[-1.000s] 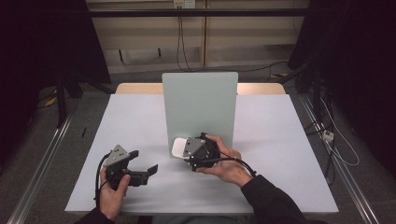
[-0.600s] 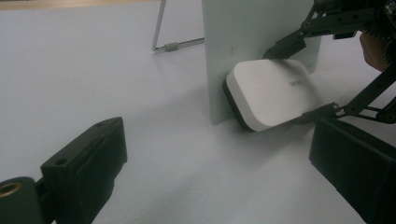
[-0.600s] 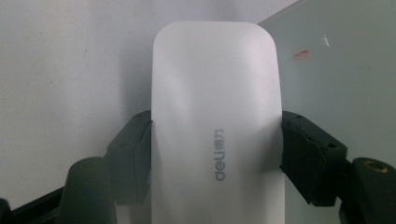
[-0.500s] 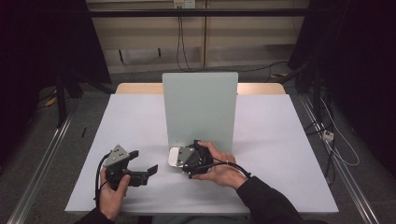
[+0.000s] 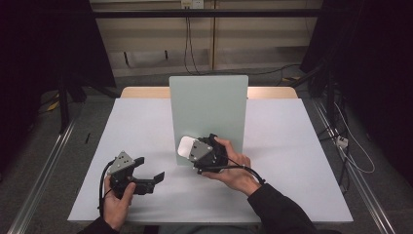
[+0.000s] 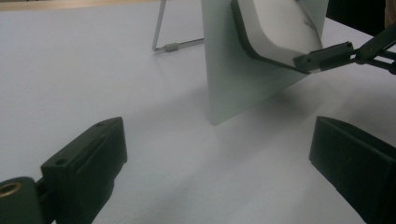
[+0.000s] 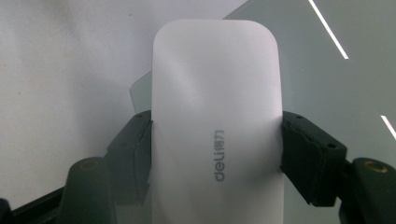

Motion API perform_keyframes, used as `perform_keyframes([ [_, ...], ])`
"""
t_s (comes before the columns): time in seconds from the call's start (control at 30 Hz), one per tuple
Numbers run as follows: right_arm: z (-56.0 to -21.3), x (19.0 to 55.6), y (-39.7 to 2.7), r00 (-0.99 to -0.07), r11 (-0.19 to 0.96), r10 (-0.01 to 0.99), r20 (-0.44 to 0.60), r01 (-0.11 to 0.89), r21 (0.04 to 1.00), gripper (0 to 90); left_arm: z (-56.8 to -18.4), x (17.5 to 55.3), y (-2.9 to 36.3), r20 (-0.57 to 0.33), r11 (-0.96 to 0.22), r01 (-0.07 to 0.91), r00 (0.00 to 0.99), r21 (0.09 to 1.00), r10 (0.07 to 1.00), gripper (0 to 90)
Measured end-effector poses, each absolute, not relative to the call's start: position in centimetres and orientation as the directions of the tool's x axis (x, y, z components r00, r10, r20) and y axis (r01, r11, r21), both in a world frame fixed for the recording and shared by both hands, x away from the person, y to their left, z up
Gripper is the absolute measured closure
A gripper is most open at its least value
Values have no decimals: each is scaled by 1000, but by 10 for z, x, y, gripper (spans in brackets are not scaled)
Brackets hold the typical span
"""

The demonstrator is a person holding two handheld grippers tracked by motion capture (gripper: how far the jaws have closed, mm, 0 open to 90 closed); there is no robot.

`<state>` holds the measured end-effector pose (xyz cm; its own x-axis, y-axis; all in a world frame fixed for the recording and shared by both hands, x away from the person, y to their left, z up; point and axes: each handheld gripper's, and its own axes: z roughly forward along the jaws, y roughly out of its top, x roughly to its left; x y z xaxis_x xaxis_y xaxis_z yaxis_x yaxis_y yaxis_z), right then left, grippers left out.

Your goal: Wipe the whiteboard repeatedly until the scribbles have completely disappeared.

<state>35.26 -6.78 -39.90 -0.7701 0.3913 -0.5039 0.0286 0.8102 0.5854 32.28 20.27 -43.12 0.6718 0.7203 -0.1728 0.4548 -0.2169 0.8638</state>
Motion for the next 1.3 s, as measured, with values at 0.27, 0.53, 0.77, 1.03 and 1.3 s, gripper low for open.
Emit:
perform_keyframes([
  [0.27, -420, 349, -52, -820, 851, 305, -484, 7, 526, 315, -431, 323, 203, -177, -211, 454, 671, 865, 720, 42],
  [0.53, -428, 349, -52, -852, 851, 286, -438, 16, 525, 315, -431, 322, 203, -175, -213, 455, 671, 865, 720, 42],
  [0.77, -426, 349, -54, -846, 841, 305, -438, 24, 540, 314, -431, 322, 203, -174, -214, 453, 672, 866, 719, 42],
  [1.03, -405, 353, -74, -797, 792, 393, -458, 40, 610, 314, -431, 322, 203, -177, -210, 455, 670, 865, 720, 42],
  [1.3, -388, 356, -97, -761, 764, 445, -472, 49, 643, 314, -431, 322, 203, -174, -214, 453, 672, 866, 720, 42],
])
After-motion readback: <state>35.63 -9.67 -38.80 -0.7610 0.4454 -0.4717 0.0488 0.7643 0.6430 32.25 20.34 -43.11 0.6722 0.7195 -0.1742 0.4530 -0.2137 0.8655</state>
